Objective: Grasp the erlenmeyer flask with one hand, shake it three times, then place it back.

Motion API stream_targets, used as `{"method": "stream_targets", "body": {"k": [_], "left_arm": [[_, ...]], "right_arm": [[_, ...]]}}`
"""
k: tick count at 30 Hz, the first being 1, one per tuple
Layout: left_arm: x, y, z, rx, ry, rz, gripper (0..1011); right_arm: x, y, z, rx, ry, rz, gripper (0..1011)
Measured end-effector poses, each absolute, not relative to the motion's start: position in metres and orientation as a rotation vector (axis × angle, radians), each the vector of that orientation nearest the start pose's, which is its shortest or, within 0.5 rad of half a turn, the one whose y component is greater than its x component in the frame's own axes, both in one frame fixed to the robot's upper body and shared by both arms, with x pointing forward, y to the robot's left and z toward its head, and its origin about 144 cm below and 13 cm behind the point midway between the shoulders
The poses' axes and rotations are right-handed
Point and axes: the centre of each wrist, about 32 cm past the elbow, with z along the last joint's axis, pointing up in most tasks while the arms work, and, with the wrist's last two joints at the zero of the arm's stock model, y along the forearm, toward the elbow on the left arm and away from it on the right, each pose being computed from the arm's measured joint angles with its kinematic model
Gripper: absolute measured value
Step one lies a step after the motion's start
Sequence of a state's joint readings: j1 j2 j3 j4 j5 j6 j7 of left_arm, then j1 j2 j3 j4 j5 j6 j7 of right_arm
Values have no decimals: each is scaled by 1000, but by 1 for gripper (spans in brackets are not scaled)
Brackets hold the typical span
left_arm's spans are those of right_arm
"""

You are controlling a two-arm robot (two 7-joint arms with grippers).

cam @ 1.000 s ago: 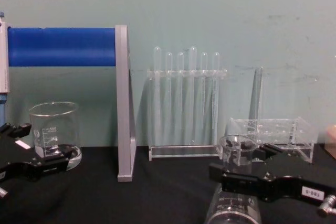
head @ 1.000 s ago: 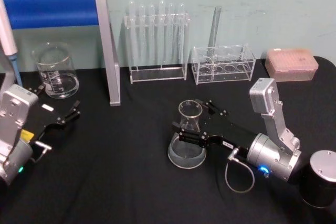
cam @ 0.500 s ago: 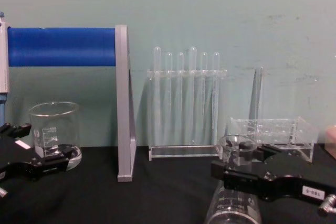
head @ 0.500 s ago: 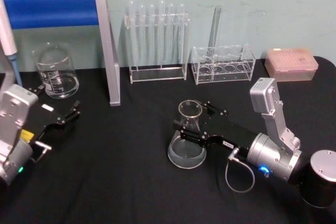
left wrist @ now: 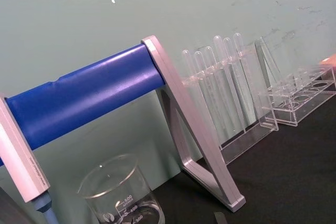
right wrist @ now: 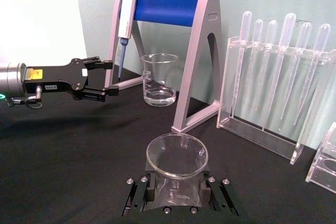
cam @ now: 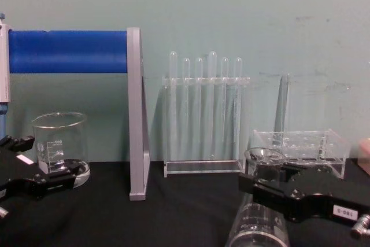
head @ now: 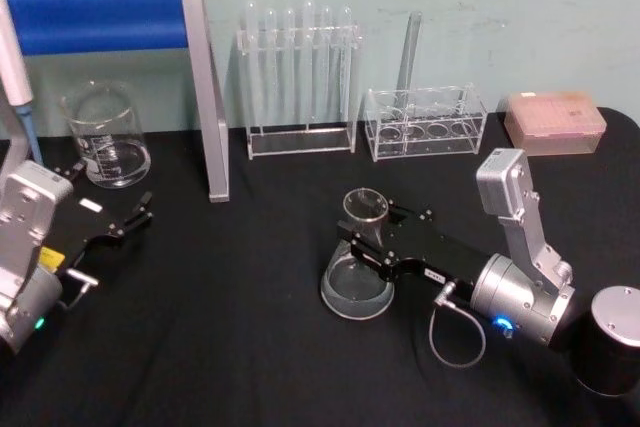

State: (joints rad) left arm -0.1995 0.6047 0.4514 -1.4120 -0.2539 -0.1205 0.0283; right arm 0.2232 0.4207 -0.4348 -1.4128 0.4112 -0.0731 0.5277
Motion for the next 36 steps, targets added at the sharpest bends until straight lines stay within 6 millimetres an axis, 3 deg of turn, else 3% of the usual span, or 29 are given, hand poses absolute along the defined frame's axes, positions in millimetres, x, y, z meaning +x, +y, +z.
{"method": "stream_targets", "body": {"k": [18,36], "left_arm": [[489,310,1140,304,-285,1248,1001],[489,310,1140,304,-285,1248,1001]], "right_arm": [[499,-246,1142,-62,-9,-720,449],[497,-243,1167,24,-41,-721,449]]}}
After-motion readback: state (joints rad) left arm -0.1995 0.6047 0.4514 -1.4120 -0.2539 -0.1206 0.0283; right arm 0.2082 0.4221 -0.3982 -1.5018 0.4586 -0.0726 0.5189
